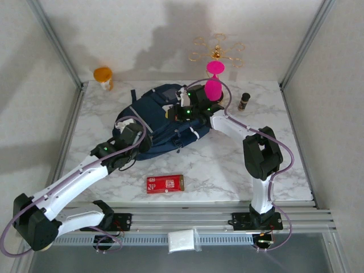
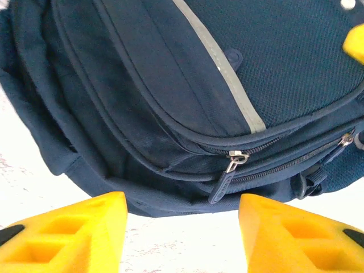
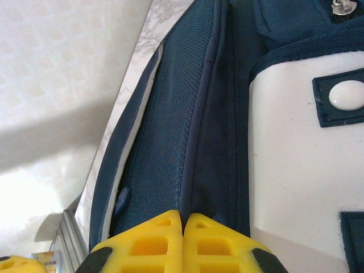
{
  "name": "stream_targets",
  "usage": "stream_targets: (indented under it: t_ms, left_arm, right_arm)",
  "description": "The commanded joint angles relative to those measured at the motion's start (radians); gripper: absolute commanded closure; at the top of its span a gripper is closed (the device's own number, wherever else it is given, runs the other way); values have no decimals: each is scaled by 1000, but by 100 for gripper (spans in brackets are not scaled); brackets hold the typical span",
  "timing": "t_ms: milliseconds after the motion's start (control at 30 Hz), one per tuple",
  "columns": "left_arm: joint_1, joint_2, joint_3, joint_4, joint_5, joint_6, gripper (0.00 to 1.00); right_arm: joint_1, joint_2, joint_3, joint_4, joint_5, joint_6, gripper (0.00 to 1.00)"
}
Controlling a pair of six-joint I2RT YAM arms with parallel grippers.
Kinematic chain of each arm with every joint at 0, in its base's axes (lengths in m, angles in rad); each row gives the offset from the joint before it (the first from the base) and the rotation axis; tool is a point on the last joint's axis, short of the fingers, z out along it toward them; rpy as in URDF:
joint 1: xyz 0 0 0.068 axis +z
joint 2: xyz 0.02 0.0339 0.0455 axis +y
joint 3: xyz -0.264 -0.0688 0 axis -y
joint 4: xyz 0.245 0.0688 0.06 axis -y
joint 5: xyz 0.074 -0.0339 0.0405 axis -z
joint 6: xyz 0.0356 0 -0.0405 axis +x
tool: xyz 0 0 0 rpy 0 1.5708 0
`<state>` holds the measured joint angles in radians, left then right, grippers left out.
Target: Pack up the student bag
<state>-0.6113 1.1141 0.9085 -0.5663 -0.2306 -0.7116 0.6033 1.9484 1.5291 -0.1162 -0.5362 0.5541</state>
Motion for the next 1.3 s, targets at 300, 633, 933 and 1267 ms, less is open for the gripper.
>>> stream_targets:
  t_ms: [300, 633, 933, 1267]
  left_arm:
    - [7, 136, 25, 136, 92, 190, 47]
    - [25, 217, 31, 189, 109, 213, 55]
    - [27, 249, 13, 293, 155, 208, 69]
    - [27, 238, 3, 287, 187, 207, 86]
  right_arm:
    - [-4, -74, -15, 112, -49, 29, 100]
    - [-6, -78, -25, 118, -48, 36, 100]
    - [-6, -79, -26, 127, -54, 47, 100]
    - [-19, -70, -28, 144, -60, 61, 100]
